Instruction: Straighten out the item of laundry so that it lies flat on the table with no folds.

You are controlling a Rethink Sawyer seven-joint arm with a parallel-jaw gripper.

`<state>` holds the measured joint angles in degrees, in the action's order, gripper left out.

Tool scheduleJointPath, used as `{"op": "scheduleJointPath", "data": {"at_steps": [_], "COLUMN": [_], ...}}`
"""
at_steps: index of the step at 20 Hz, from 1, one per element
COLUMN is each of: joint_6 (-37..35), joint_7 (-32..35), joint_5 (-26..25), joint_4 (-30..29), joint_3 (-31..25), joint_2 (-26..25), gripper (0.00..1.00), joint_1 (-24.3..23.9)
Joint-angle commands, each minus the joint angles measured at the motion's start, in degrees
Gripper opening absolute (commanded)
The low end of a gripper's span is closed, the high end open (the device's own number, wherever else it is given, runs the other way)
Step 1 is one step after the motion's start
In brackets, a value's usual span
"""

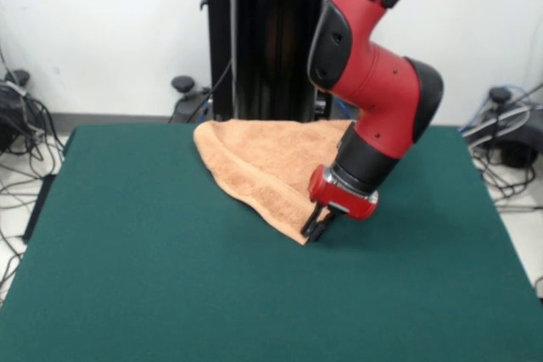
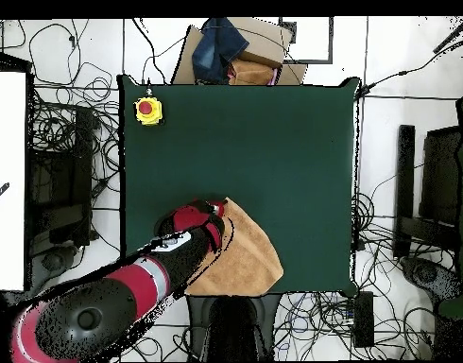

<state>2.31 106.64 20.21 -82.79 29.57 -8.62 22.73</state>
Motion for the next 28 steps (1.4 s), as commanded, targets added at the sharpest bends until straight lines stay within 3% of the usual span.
{"op": "scheduleJointPath", "data": {"at_steps": [1,28], "joint_6": [-1.4,-6.3], "joint_7": [7.8,5.0], "joint_5": [3.8,-1.4], "joint_4": [10.3,18.9], "joint_3": [-3.5,-3.6], "joint_2": [-5.8,-6.0], "gripper": [0.00,0.00], "joint_1": [-1.7,-5.2]}}
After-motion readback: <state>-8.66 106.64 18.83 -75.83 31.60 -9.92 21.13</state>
